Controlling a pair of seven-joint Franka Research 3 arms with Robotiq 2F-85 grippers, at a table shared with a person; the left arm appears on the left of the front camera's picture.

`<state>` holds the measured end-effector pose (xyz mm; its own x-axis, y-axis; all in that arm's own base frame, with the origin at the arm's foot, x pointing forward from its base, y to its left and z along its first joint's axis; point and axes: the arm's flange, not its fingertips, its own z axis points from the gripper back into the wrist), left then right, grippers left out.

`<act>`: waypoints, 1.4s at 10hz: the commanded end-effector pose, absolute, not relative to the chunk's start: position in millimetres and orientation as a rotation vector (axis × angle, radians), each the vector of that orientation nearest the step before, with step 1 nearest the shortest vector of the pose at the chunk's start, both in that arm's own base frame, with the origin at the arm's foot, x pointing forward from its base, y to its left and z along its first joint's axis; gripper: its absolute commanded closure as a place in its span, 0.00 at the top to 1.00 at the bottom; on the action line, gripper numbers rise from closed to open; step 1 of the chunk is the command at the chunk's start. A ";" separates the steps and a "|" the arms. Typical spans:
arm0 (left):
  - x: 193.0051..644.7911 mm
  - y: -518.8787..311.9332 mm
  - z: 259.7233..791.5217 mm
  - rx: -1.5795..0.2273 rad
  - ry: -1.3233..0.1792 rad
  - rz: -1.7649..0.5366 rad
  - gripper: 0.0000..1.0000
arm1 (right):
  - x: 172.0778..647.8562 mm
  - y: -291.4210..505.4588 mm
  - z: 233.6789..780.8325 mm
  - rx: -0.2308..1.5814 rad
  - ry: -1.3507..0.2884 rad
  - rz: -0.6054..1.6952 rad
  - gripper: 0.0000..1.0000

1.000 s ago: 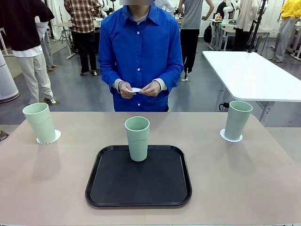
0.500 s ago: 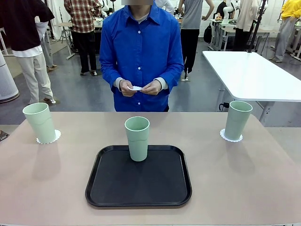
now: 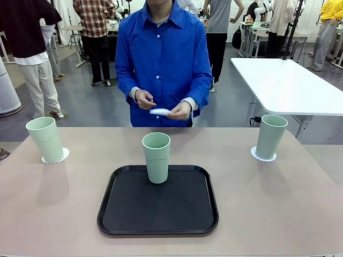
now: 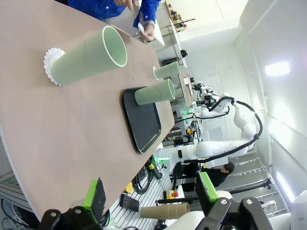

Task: Place coasters on the table and set cups on them.
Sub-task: Take one Reusable plastic cup from the Flat Tray and place it on a coaster set by the human.

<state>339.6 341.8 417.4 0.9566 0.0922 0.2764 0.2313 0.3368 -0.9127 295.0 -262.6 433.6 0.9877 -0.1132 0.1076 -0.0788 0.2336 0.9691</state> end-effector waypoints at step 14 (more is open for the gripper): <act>336.6 342.1 418.9 -1.232 -0.302 -0.100 1.00 | 293.9 -263.1 433.6 1.339 -0.169 -0.028 1.00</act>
<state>339.6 341.8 417.5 0.9566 0.0922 0.2764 0.2313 0.3368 -0.9127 294.5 -263.2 433.6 0.9875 -0.1153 0.1074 -0.0781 0.2342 0.9690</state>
